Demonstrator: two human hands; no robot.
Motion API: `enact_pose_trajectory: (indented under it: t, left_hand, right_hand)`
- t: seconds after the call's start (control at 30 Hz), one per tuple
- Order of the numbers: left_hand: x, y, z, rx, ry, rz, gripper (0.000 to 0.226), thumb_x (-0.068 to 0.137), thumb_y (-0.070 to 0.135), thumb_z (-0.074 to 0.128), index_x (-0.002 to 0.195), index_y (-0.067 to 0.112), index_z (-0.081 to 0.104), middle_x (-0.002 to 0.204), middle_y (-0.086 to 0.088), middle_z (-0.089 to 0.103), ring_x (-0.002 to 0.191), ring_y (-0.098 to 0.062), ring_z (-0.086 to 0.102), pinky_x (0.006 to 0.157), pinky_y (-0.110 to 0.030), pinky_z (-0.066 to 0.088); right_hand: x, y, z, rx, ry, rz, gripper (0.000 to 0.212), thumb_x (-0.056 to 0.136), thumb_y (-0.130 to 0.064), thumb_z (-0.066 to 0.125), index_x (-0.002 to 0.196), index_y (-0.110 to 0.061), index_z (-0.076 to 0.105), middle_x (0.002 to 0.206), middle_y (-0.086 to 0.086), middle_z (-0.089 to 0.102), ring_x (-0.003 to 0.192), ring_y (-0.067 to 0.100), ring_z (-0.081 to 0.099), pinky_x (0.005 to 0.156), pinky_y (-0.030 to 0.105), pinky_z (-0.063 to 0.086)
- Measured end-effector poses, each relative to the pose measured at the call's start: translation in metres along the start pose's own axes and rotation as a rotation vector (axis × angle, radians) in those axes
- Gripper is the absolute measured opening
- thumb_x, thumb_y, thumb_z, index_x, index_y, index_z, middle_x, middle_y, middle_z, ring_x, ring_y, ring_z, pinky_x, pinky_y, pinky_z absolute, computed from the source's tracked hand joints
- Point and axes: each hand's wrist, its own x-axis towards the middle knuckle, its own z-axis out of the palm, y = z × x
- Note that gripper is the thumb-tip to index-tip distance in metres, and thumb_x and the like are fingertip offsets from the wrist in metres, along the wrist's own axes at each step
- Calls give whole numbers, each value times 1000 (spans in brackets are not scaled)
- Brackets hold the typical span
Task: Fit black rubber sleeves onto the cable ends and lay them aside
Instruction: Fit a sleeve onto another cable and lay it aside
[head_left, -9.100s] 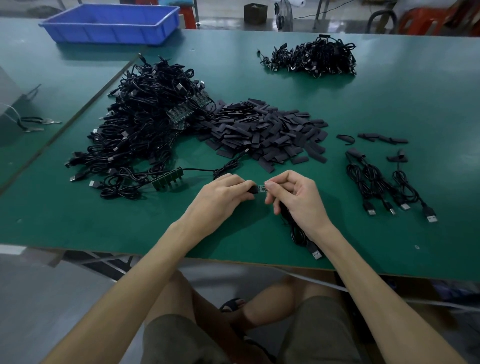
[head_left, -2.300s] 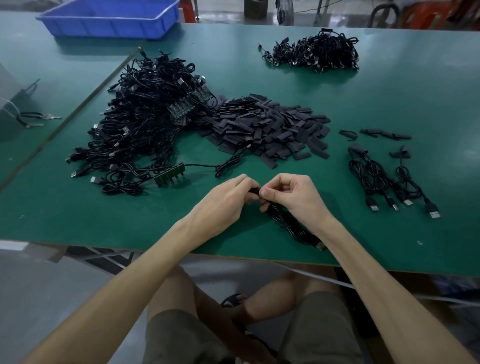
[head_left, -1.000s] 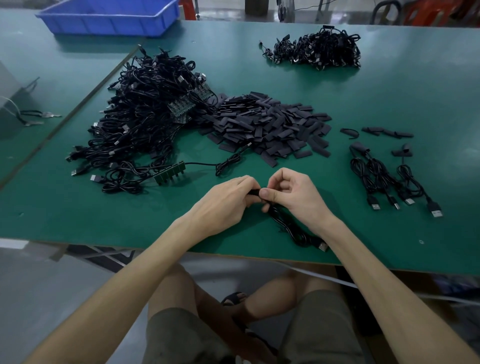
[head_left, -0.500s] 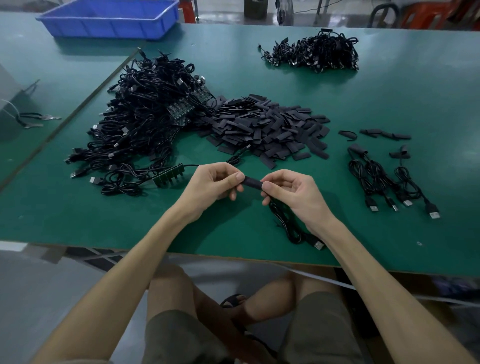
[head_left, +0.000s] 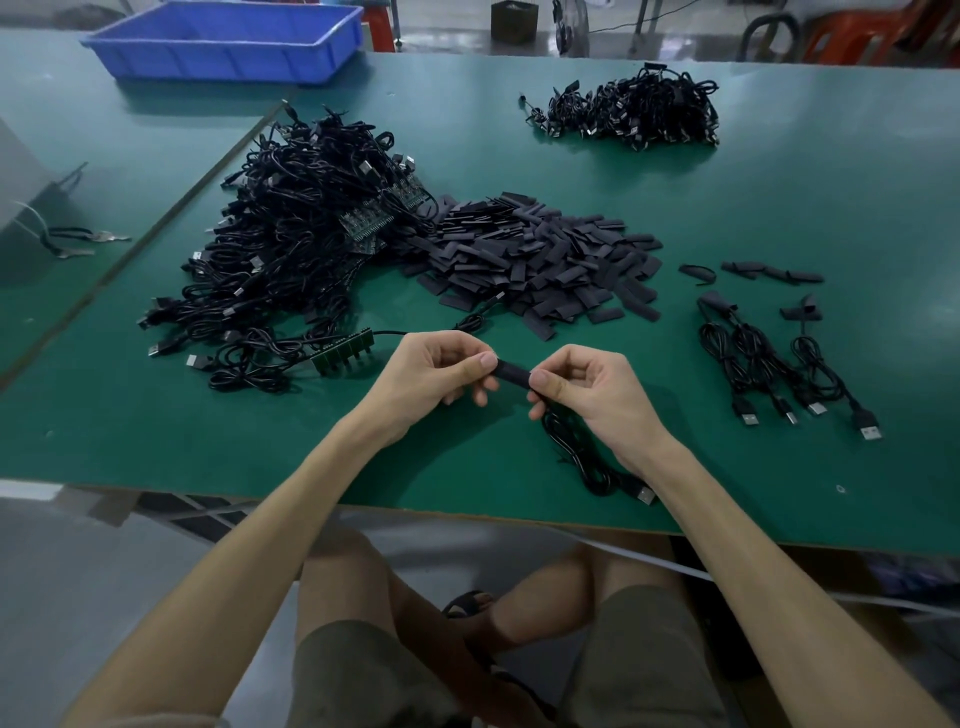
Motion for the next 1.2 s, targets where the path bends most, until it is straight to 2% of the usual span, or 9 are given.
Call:
enact_pose_trajectory:
  t: [0.2,0.37,0.53,0.67,0.77,0.87,0.93,1.07,1.2]
  left_hand:
    - [2,-4,-1,5,7,7,9,95,20,70,93,12,72,76,-6,73,62,-15,66,49,-18,41]
    - [2,-2,-2,-71,129,20,12,98,22,68,93,12,73,76,-6,71,63,-17,63,51,-20,43]
    - [3,2,-7,-321,193,-33,16,100,18,64,102,5,73,82,-6,69,68,-15,61,59,-21,46]
    - [0,7,5,-351,174,-74,22,101,24,63,108,3,66,78,-4,66,68,-18,62,61,-27,50]
    - [-2,12,20,-65,153,-99,24,102,31,60,106,8,61,76,0,67,67,-19,65,59,-27,50]
    - [2,18,44,381,-14,-48,24,99,45,60,105,21,63,83,8,70,66,-6,68,58,-14,46]
    - [6,22,61,544,-91,-50,31,95,51,63,108,23,63,87,10,69,67,0,65,59,-15,47]
    - [14,27,74,528,-113,-60,24,97,35,67,101,11,68,71,-1,73,49,-6,60,52,-28,48]
    - [23,42,68,227,-111,-49,19,99,19,65,95,-1,66,75,-4,72,58,-17,61,52,-31,50]
  right_hand:
    - [-1,-1,1,1,-3,-1,26,83,-22,78,92,1,70,76,8,75,66,21,74,73,24,58]
    - [-1,-4,4,-10,-4,-20,26,86,-30,76,97,-6,74,91,14,79,84,28,78,88,31,61]
    - [-1,-1,3,-65,-25,-10,9,88,-13,81,95,-11,76,90,11,80,90,26,78,90,28,60]
    - [-2,-6,0,110,91,-35,18,84,-17,80,96,-5,73,91,12,79,90,26,78,90,27,59]
    - [-1,-7,-3,200,195,-74,23,82,-21,79,97,-5,71,91,8,77,90,19,77,89,23,56]
    - [-2,-6,-4,184,211,-73,22,78,-22,80,94,-9,72,88,3,76,87,13,72,87,23,56]
    - [-3,-6,-4,195,215,-51,21,74,-23,82,90,-13,73,86,2,75,84,13,69,84,26,57]
    - [-3,-5,-6,234,277,-40,27,71,-32,83,88,-15,73,83,0,73,84,14,66,86,34,55]
    - [1,-2,-6,309,340,11,27,98,-35,63,103,-12,75,102,5,78,99,22,73,99,44,57]
